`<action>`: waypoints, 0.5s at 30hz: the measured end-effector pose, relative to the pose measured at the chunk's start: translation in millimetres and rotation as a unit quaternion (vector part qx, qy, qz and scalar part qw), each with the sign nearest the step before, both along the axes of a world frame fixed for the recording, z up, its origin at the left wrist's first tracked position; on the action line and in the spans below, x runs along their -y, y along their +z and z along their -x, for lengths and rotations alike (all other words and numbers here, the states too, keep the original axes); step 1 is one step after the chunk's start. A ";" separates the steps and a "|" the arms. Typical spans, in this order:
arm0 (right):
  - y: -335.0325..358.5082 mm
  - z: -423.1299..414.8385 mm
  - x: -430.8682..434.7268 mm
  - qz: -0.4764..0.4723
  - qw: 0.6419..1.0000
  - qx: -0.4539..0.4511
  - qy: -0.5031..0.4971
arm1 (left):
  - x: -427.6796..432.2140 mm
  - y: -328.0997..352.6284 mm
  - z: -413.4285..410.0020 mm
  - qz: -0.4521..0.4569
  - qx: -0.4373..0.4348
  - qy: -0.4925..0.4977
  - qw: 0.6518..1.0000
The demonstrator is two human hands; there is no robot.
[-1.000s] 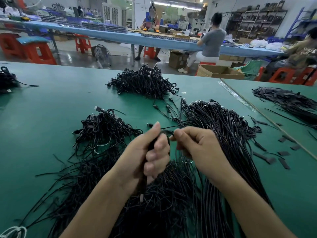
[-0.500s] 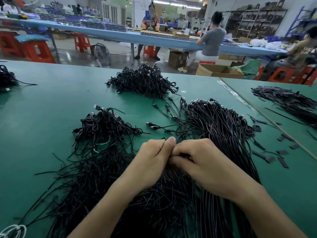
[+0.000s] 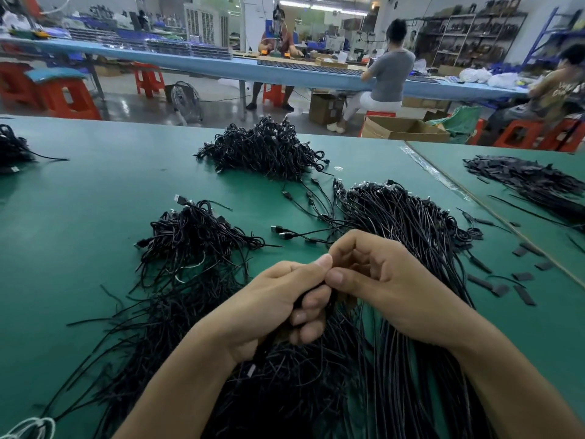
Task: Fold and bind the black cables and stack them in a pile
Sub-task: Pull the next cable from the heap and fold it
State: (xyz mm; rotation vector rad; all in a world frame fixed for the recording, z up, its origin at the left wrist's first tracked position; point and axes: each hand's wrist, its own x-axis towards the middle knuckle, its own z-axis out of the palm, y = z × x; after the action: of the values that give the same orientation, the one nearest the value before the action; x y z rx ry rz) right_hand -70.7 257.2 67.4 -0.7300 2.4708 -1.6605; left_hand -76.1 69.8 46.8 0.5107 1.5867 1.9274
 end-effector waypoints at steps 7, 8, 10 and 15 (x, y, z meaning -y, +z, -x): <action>-0.6 -1.2 2.3 -0.052 0.997 -0.028 -0.040 | -10.0 -7.3 1.3 0.036 -0.034 0.110 0.993; -0.6 -1.6 3.3 -0.057 0.996 -0.044 -0.054 | -10.1 -7.5 1.2 0.035 -0.042 0.123 0.991; -0.8 -2.3 5.2 -0.058 0.994 -0.062 -0.069 | -9.5 -7.6 2.3 0.031 -0.062 0.136 0.988; -1.9 -2.4 8.2 -0.055 0.995 -0.062 -0.063 | -5.0 -8.3 6.9 0.053 -0.052 0.136 0.988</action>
State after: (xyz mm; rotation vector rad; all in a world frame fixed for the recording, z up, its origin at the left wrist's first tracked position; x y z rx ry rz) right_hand -68.3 249.0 65.5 -0.6972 2.7218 -1.5466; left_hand -82.9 74.8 38.5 0.3720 1.8988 2.0249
